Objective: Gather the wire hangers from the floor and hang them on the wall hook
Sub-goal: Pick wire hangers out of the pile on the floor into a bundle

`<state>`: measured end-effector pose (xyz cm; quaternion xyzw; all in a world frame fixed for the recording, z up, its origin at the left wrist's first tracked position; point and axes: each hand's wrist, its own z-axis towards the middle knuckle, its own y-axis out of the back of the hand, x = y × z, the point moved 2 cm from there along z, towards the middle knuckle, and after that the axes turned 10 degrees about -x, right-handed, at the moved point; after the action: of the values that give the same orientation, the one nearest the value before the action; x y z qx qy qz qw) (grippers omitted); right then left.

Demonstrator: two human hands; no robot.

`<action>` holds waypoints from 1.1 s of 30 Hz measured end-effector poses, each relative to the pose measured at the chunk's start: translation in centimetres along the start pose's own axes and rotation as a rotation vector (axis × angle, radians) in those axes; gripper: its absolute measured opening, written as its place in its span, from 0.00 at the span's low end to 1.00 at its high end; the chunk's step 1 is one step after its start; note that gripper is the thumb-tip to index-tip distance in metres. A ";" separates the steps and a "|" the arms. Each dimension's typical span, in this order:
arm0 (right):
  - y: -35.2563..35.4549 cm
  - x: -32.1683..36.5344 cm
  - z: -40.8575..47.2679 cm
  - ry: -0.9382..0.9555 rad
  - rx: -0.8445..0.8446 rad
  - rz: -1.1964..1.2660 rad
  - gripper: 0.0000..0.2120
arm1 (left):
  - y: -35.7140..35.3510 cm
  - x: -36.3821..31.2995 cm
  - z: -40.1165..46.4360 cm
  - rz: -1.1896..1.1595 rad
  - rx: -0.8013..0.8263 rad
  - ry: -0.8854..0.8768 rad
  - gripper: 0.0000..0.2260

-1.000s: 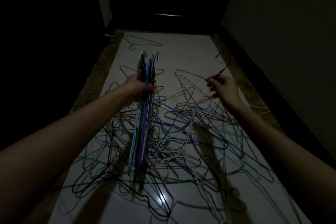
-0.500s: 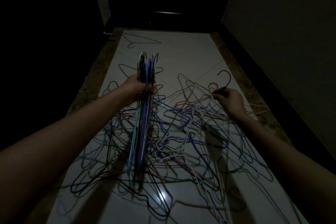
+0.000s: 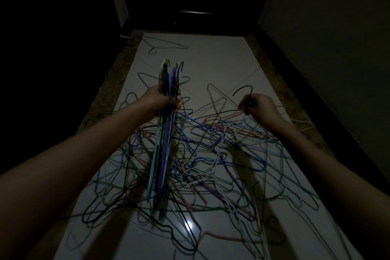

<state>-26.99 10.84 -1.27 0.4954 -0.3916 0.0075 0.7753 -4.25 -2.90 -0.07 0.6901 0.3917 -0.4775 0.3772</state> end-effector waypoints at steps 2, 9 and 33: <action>0.0 0.3 0.1 0.006 0.002 0.032 0.05 | -0.1 0.0 0.0 -0.005 0.009 -0.001 0.11; -0.3 1.9 0.5 0.037 0.048 0.111 0.06 | -0.5 -0.3 -0.4 0.021 0.010 -0.009 0.12; -3.2 10.8 -0.1 0.241 -0.017 0.241 0.11 | -2.5 -1.4 -1.3 0.010 0.060 0.004 0.15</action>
<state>-18.16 5.16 2.90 0.4335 -0.3526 0.1564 0.8144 -6.35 -0.98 1.28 0.7039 0.3747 -0.4857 0.3580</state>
